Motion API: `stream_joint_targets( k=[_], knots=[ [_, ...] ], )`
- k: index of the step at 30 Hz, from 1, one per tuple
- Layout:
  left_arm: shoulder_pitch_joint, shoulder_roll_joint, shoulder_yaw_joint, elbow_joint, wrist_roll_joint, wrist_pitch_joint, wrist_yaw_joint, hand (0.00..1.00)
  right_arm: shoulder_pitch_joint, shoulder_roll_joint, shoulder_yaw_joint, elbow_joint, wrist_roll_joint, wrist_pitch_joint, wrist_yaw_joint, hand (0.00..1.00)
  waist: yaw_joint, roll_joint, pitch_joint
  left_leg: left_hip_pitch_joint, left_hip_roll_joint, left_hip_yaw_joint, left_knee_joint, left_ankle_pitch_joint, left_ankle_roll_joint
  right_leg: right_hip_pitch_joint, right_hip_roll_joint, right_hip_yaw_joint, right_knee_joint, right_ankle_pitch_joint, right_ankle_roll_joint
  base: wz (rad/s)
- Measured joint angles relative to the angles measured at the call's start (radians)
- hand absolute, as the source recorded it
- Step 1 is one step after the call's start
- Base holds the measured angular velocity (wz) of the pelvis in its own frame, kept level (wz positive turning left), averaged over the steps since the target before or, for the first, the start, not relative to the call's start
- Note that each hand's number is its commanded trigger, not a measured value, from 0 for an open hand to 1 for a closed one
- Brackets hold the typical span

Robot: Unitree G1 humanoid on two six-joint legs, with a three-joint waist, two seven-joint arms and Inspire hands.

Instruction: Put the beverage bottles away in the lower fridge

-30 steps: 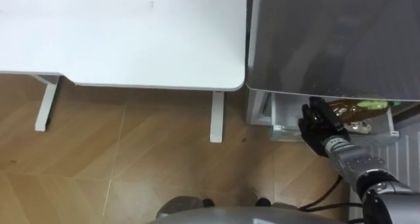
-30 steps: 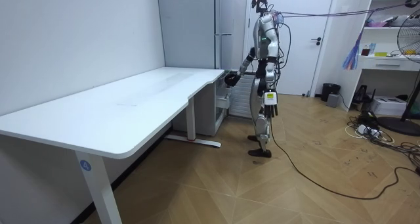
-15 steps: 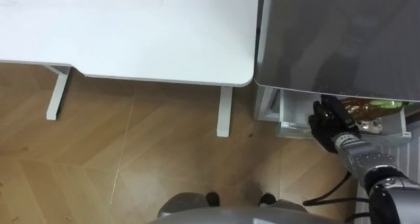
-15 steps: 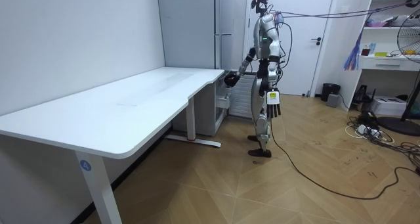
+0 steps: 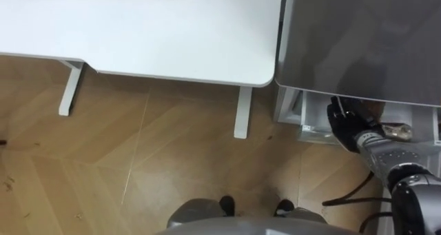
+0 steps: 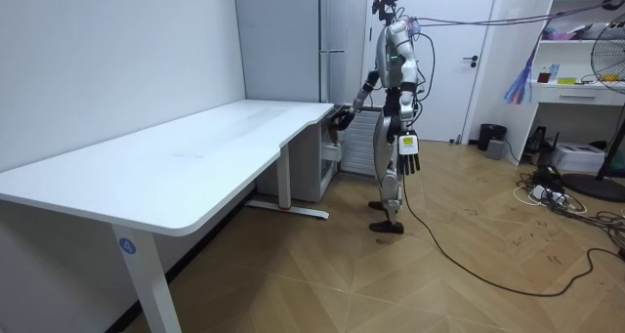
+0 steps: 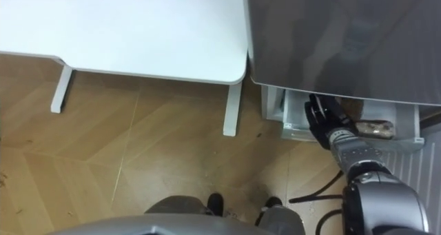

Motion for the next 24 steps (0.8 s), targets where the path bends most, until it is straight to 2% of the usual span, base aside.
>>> stream_joint_targets(
  k=[16,24],
  knots=[
    [-0.009,0.0,-0.004,-0.003,0.001,0.0,0.0,0.0,-0.002,-0.003,0.001,0.0,-0.004,-0.001,0.002,0.0,-0.002,-0.002,-0.0003,0.0,0.001,0.008,-0.001,0.0,0.0,0.0,0.0,-0.005,-0.002,0.0,0.0,0.0],
    [-0.011,0.0,0.004,-0.002,0.001,0.001,-0.001,0.0,0.001,-0.003,-0.002,0.002,-0.02,0.019,0.002,0.0,-0.006,-0.015,-0.001,0.009,0.001,0.009,-0.001,0.001,0.0,0.018,0.0,-0.017,-0.01,0.0,0.0,0.04]
  ],
)
